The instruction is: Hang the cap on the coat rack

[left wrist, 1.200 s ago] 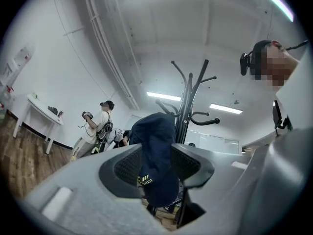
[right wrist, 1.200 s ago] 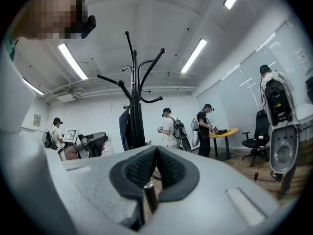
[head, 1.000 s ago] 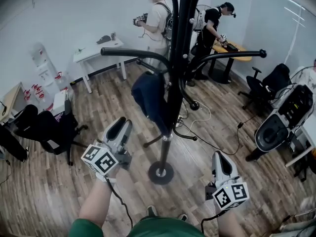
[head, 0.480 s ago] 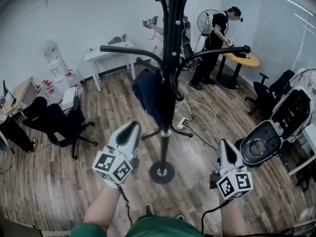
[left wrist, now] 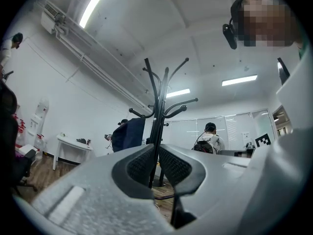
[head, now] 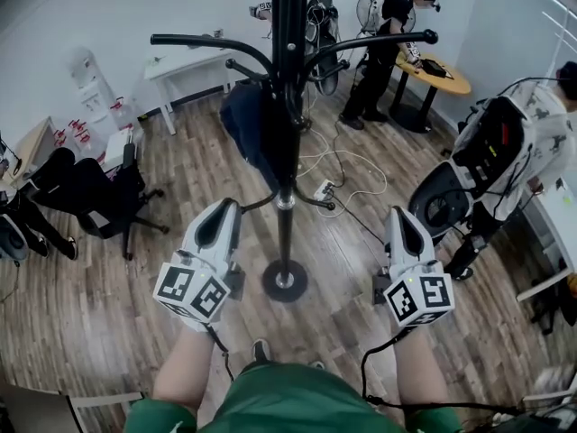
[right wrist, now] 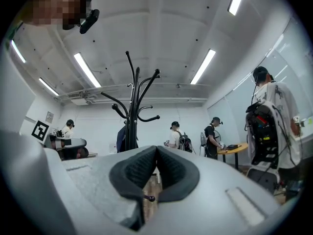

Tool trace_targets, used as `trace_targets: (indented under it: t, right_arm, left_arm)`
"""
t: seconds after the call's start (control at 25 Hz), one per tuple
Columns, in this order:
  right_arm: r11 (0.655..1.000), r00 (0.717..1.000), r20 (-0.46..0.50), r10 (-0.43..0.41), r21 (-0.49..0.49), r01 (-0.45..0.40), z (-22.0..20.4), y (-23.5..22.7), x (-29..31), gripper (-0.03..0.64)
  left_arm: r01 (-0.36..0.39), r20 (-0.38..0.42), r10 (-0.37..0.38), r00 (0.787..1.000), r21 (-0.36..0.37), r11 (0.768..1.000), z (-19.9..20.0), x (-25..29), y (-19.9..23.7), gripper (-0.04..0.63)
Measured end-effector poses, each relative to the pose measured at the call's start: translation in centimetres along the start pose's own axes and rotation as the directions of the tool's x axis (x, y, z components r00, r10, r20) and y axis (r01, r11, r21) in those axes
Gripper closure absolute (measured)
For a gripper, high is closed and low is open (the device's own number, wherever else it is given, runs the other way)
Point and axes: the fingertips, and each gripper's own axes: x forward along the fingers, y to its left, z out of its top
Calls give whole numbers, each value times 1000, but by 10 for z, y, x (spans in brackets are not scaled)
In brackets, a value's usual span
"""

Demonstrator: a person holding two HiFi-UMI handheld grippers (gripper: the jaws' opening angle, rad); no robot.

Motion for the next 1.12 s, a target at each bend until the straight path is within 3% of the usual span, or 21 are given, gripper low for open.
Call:
trace_targets:
  t: [0.4,1.12]
  right_arm:
    - [999,1000,12,-4,-50,4,4,2,-3,615]
    - [998,1000,23,-14,-55,16,7,-5,-10,615]
  left_arm:
    - [-58,-2,58,998,11,998,6,-2,6,555]
    - [-50,-10,50,999,15,999,-4,2,4,555]
